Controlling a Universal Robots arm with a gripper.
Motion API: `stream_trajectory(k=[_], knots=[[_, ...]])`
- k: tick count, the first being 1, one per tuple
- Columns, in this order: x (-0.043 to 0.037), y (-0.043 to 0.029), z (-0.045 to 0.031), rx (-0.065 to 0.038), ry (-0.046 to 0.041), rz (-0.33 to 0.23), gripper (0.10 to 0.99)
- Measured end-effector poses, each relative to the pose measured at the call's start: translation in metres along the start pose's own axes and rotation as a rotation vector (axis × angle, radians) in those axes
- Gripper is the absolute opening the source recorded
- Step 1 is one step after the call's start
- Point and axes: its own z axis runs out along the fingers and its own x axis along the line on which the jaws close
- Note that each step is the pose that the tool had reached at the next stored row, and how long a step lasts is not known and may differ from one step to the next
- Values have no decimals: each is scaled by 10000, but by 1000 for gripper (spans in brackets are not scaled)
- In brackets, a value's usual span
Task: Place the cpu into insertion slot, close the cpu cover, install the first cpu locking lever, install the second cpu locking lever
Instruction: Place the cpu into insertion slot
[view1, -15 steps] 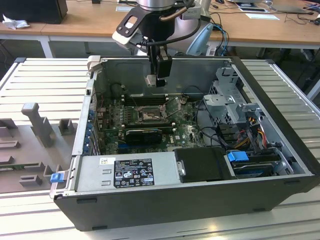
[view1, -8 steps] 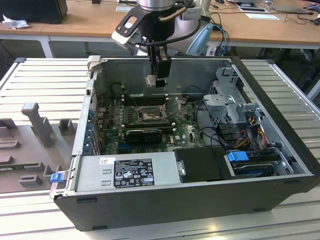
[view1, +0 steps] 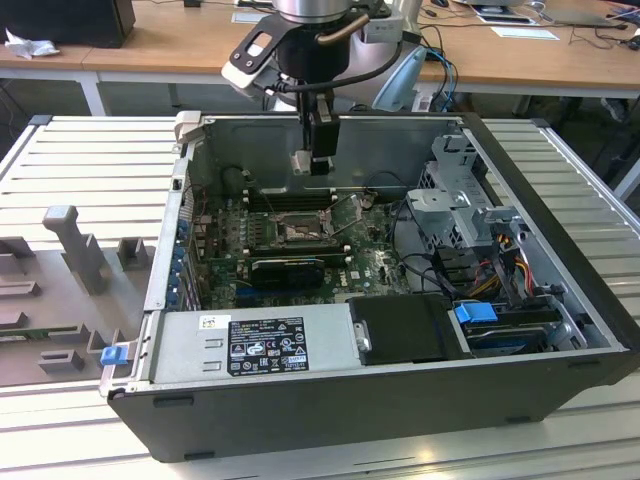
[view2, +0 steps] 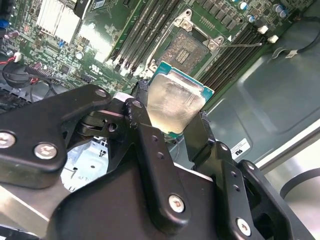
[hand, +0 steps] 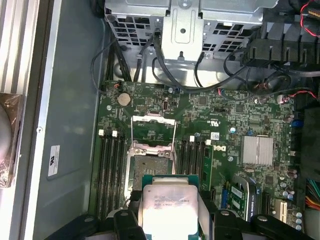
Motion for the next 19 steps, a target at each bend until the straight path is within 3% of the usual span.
stream_trajectory(k=[11,19], knots=[[0,-1,14,-19,-72,837,529],[-2,-6,74,-19,-78,866,529]])
